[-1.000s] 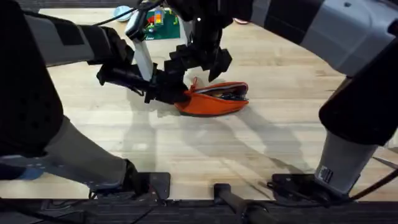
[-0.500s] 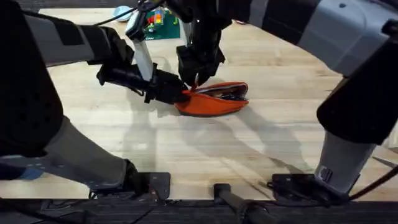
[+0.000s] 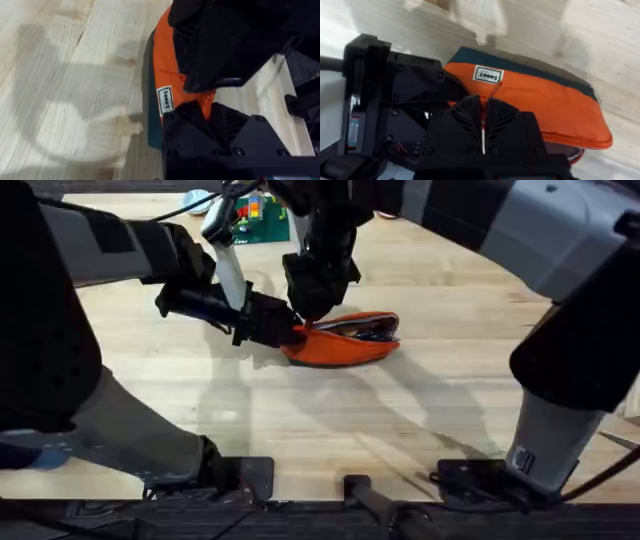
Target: Unzip the bag, pick up the pens from the table one at a time and place them inside, then zip the bag closed.
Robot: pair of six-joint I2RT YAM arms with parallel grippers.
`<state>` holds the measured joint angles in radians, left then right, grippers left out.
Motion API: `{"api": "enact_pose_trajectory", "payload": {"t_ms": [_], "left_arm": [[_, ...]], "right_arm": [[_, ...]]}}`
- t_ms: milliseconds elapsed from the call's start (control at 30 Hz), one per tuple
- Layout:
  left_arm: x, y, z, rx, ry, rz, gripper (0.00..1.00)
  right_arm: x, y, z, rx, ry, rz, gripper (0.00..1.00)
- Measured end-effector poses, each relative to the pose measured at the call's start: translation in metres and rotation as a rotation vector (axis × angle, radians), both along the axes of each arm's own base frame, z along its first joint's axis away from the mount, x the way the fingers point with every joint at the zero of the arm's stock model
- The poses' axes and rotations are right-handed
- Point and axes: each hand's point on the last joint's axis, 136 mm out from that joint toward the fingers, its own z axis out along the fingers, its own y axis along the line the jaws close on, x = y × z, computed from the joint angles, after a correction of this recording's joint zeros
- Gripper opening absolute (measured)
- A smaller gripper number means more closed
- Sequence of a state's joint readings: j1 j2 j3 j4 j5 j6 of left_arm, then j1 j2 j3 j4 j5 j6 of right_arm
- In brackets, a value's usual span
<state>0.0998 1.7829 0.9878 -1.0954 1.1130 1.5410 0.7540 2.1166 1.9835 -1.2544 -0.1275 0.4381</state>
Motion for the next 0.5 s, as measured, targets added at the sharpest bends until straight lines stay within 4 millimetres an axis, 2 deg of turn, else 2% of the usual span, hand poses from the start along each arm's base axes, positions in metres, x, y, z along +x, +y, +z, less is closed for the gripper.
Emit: {"api": "enact_pose_trajectory", "payload": {"t_ms": [500], "left_arm": [[0.0001,0.0000,0.0000,0.000,0.000,0.000,0.043]], "right_arm": [[0.0087,-0.0075,0.0049,0.022,0.012,-0.026,0.034]]}}
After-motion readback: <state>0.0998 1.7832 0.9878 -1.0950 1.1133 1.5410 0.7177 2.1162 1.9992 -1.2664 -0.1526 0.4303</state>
